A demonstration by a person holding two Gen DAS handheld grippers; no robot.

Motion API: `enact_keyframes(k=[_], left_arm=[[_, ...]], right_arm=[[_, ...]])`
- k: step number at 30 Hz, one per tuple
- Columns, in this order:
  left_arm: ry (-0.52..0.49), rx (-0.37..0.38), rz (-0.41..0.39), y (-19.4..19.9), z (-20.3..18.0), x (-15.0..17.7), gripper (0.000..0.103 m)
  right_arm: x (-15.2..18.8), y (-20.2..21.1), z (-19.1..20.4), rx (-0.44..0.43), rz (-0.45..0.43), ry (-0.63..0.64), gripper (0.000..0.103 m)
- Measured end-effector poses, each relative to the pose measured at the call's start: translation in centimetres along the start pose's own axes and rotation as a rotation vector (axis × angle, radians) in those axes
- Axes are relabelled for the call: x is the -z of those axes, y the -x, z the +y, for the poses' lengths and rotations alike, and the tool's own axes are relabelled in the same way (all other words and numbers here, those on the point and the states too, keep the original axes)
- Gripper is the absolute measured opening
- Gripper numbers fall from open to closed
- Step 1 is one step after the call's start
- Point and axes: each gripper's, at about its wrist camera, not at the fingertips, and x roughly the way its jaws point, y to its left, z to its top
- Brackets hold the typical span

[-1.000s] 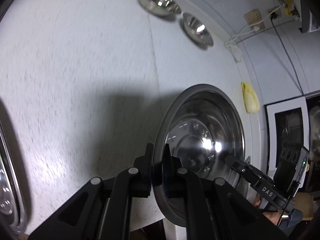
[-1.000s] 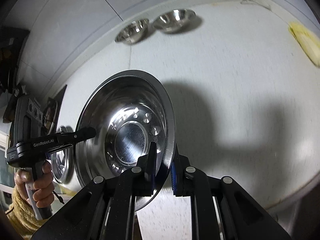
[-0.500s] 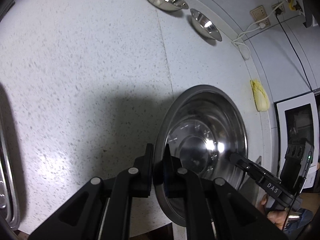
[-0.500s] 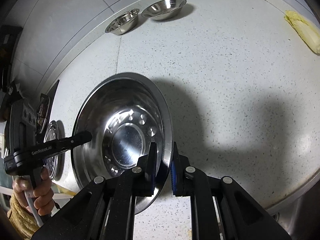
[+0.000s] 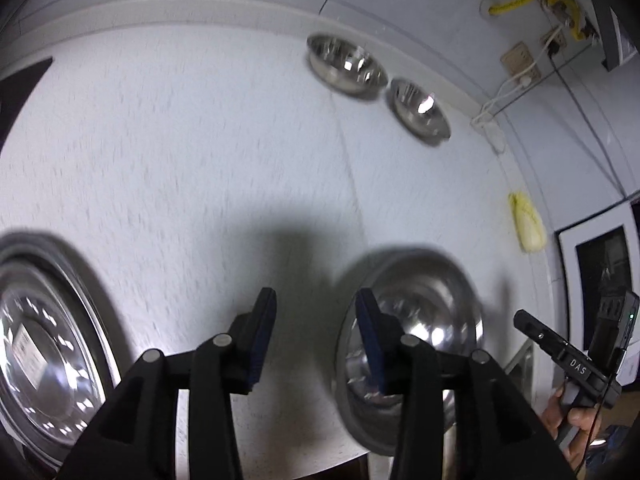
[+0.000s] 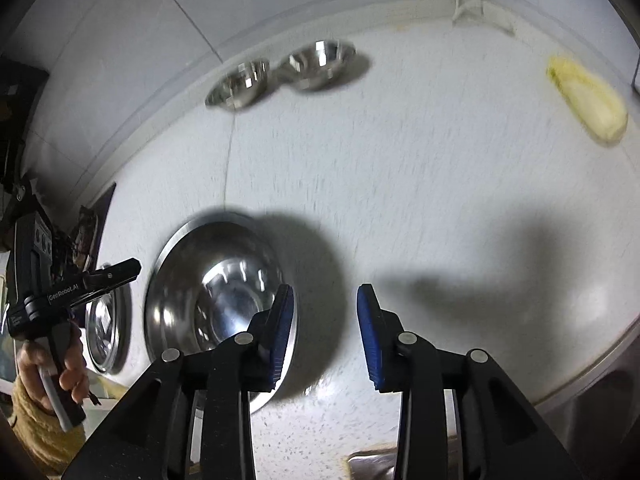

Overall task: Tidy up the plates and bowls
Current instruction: 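Open both tools and move them toward the medium steel bowl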

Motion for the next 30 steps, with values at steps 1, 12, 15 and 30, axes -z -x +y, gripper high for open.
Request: enact_keyframes(k=[1, 12, 15, 30], left_arm=[[-0.003, 0.006, -0.008, 0.4, -0.3, -0.8, 0.040], [0.058, 0.142, -0.004, -4.9, -7.9, -14.9, 0.044], [0.129, 0.147, 0.015, -8.7, -8.6, -17.1, 0.044], [0.142, 0.074, 0.032, -19.8, -11.1, -21.6, 0.042]], right_arm=[[-0.9, 0.7, 0.0, 0.004, -0.020, 0.006, 0.034], [-17.6, -0.9, -0.7, 0.011, -0.066, 0.036, 0.052], [-22.2, -5.0, -0.9, 0.018, -0.021, 0.049, 0.052], [-27.6, -19.0, -1.3, 0.116, 0.093, 0.025, 0.051]])
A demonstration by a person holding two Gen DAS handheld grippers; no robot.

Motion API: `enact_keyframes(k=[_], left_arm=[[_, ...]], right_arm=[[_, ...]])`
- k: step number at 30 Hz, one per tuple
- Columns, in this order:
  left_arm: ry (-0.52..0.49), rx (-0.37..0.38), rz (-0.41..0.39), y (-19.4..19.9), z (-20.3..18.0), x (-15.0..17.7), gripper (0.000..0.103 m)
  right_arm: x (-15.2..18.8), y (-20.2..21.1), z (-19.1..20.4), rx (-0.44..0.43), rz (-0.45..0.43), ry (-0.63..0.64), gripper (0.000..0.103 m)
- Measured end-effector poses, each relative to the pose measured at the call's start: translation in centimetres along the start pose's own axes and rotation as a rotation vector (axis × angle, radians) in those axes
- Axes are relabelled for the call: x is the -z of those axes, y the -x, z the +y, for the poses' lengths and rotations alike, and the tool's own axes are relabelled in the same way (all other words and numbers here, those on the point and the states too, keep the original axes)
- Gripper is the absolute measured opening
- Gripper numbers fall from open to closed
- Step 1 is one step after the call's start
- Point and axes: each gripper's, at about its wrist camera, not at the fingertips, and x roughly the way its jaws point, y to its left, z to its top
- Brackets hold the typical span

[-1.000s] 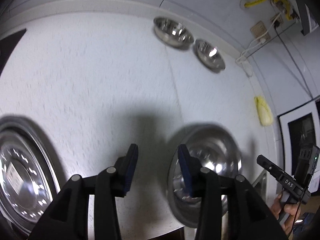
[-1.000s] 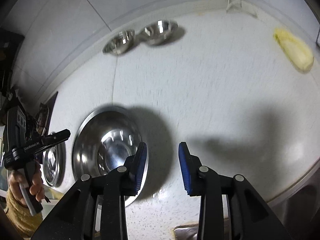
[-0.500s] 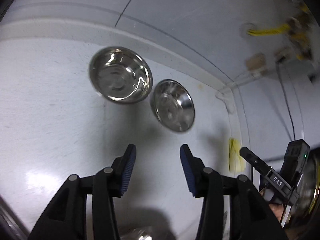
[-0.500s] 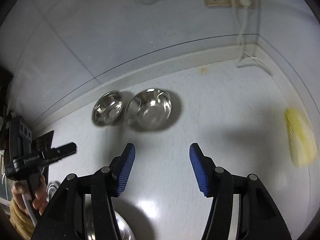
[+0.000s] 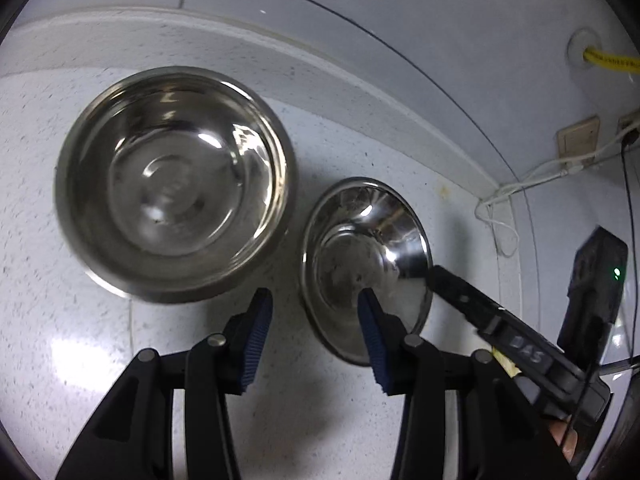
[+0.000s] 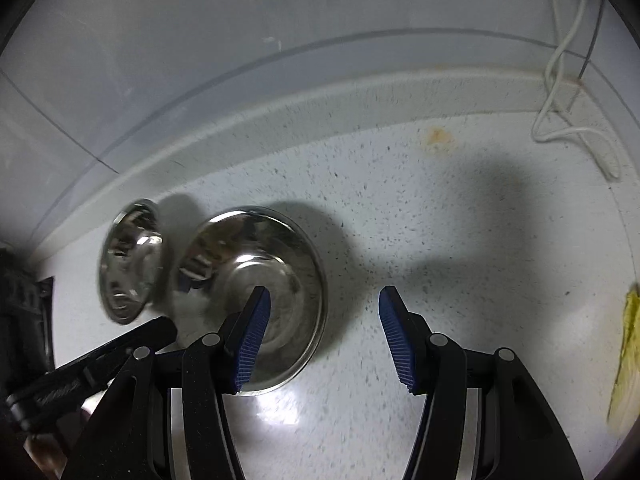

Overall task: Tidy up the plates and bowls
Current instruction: 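Open both tools and move them toward the medium steel bowl, then close both tools on the medium bowl's rim and lift it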

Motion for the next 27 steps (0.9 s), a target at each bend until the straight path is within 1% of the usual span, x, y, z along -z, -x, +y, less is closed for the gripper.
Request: enact_keyframes(k=[1, 2, 3, 4, 7, 11, 16, 22, 23, 27], left_arm=[[0.000, -0.002, 0.001, -0.3, -0.1, 0.0, 0.038], [-0.002, 0.003, 0.007, -0.7, -0.2, -0.1, 0.031], [-0.004, 0.003, 0.017, -1.2, -0.2, -0.2, 0.019], [0.001, 0.000, 0.022, -1.5, -0.2, -0.3, 0.010], [0.009, 0.021, 0.034, -1.9, -0.1, -0.4, 0.007], [-0.006, 0.047, 0.022, -0.8, -0.8, -0.2, 0.007], [-0.031, 0.079, -0.017, 2.2, -2.8, -0.1, 0.007], [-0.053, 0.090, -0.056, 5.8, -4.7, 0.4, 0.007], [-0.055, 0.092, -0.062, 6.3, -4.9, 0.5, 0.007], [-0.077, 0.100, -0.091, 9.3, -5.6, 1.1, 0.007]], right_arm=[[0.1, -0.7, 0.0, 0.000, 0.009, -0.001, 0.045], [0.2, -1.2, -0.1, -0.002, 0.019, 0.001, 0.031], [0.3, -1.7, 0.0, -0.003, 0.034, 0.005, 0.023], [0.4, -1.9, 0.0, -0.012, 0.038, 0.009, 0.011], [0.7, -1.5, 0.0, 0.000, 0.028, 0.011, 0.011], [1.0, 0.5, -0.6, -0.031, -0.017, -0.020, 0.010], [1.0, 4.3, 0.1, -0.022, -0.071, -0.018, 0.009], [1.1, 8.5, 1.4, -0.009, -0.119, -0.001, 0.009], [0.8, 9.1, 1.5, -0.010, -0.125, 0.000, 0.009], [1.4, 12.2, 2.4, -0.013, -0.169, 0.013, 0.009]])
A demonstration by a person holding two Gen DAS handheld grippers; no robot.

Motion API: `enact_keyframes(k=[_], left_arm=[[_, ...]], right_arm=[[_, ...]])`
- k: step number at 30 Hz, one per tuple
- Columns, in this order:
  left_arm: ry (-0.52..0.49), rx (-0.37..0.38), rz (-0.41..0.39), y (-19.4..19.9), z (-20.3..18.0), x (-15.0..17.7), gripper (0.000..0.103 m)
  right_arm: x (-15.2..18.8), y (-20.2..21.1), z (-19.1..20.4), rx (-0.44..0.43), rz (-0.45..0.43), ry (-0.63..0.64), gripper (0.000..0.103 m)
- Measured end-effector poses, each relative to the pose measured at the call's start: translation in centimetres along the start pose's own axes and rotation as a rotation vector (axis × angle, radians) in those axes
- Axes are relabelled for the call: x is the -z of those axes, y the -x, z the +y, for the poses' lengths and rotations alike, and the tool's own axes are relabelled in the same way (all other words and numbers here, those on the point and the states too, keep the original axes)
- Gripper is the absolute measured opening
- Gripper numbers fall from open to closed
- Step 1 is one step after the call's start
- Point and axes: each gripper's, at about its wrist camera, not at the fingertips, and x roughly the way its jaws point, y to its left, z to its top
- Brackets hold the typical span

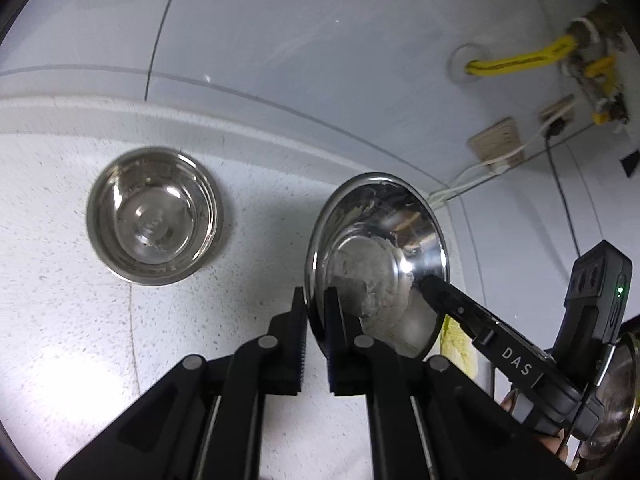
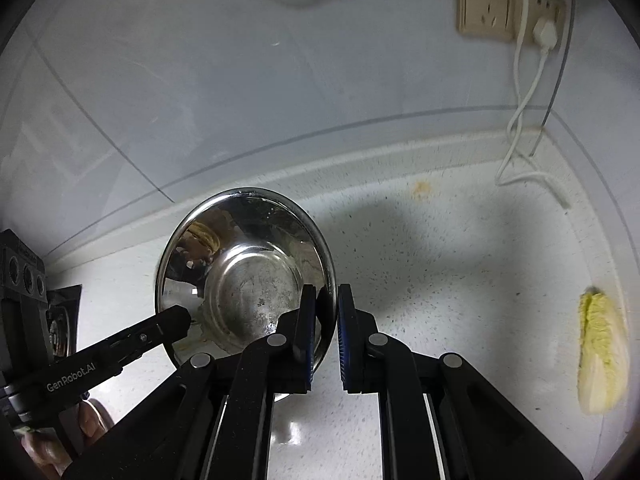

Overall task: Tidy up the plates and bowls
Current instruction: 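Close both tools on the medium bowl's rim and lift it, then carry the medium bowl with both tools and lower it into the large bowl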

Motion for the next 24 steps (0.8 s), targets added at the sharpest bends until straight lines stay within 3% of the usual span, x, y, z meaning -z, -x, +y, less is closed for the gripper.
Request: enact_keyframes(k=[12, 19, 24], left_arm=[[-0.059, 0.059, -0.077, 13.5, -2.9, 4.8, 0.007], [-0.088, 0.080, -0.079, 19.9, -1.4, 11.2, 0.007], [-0.068, 0.055, -0.026, 19.8, 2.1, 15.7, 0.007]], right_arm=[[4.9, 11.4, 4.5, -0.038, -0.137, 0.032, 0.009], [11.9, 16.6, 7.9, -0.072, -0.163, 0.091, 0.009], [18.0, 16.3, 9.4, -0.108, -0.106, 0.096, 0.010]])
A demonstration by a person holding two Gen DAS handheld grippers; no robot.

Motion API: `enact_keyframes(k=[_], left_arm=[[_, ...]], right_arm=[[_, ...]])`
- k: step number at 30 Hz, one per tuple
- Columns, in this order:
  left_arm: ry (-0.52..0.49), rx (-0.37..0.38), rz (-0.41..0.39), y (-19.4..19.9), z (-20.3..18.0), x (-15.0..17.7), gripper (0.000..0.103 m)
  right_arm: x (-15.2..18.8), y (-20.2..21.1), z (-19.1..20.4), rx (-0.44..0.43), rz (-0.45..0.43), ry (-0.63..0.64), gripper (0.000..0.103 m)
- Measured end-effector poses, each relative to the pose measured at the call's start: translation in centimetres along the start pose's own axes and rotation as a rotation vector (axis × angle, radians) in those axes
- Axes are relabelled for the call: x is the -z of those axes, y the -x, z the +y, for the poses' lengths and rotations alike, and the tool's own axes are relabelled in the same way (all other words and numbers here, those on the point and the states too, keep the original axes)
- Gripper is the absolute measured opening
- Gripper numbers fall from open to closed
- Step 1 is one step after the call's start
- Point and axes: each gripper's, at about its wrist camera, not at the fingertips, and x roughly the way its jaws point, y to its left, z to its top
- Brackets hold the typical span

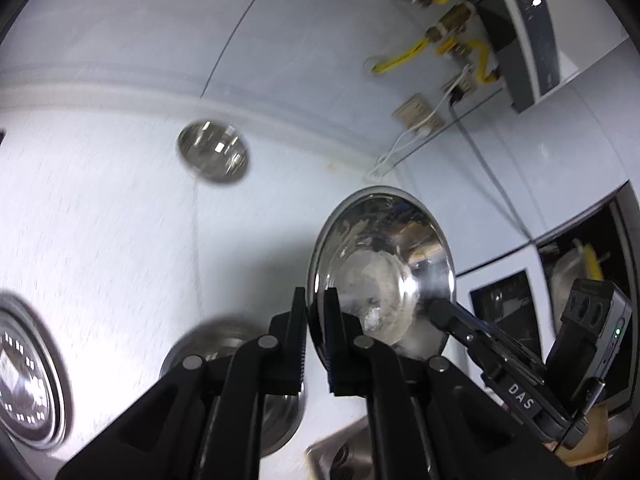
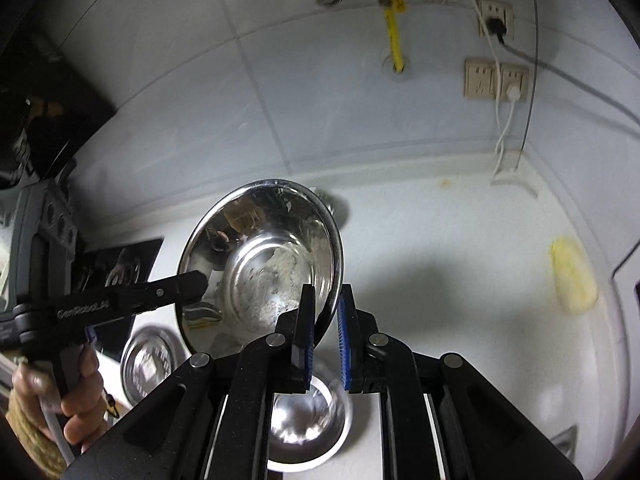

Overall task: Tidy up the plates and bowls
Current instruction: 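Carry the medium bowl with both tools and lower it into the large bowl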

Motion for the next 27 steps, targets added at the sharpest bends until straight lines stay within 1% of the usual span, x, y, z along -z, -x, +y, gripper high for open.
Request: enact_keyframes(k=[1, 2, 5, 10, 13, 16, 20, 27], left_arm=[[0.006, -0.009, 0.011, -0.2, 0.6, 0.8, 0.007], [0.010, -0.020, 0.027, -0.5, 1.3, 1.7, 0.007], [0.051, -0.060, 0.090, -2.5, 4.4, 4.6, 0.007], [0.101, -0.130, 0.180, -6.0, 8.6, 8.6, 0.007], [0.121, -0.158, 0.212, -7.4, 10.0, 10.0, 0.007], [0.142, -0.175, 0.232, -8.1, 11.1, 11.0, 0.007], [0.148, -0.187, 0.237, -8.6, 11.5, 11.4, 0.007], [0.147, -0.214, 0.247, -9.8, 10.9, 11.3, 0.007]], right_arm=[[1.0, -0.4, 0.1, -0.004, 0.017, -0.001, 0.010], [1.9, -1.0, 0.1, -0.032, 0.038, -0.007, 0.010], [4.9, -4.3, -0.3, -0.037, 0.120, -0.023, 0.010], [8.4, -9.3, -1.4, -0.060, 0.236, -0.073, 0.010], [10.2, -11.3, -2.0, -0.082, 0.288, -0.106, 0.010], [11.0, -12.5, -2.2, -0.102, 0.316, -0.127, 0.010], [11.9, -13.0, -2.4, -0.112, 0.327, -0.132, 0.010], [12.6, -14.0, -3.0, -0.116, 0.350, -0.145, 0.010]])
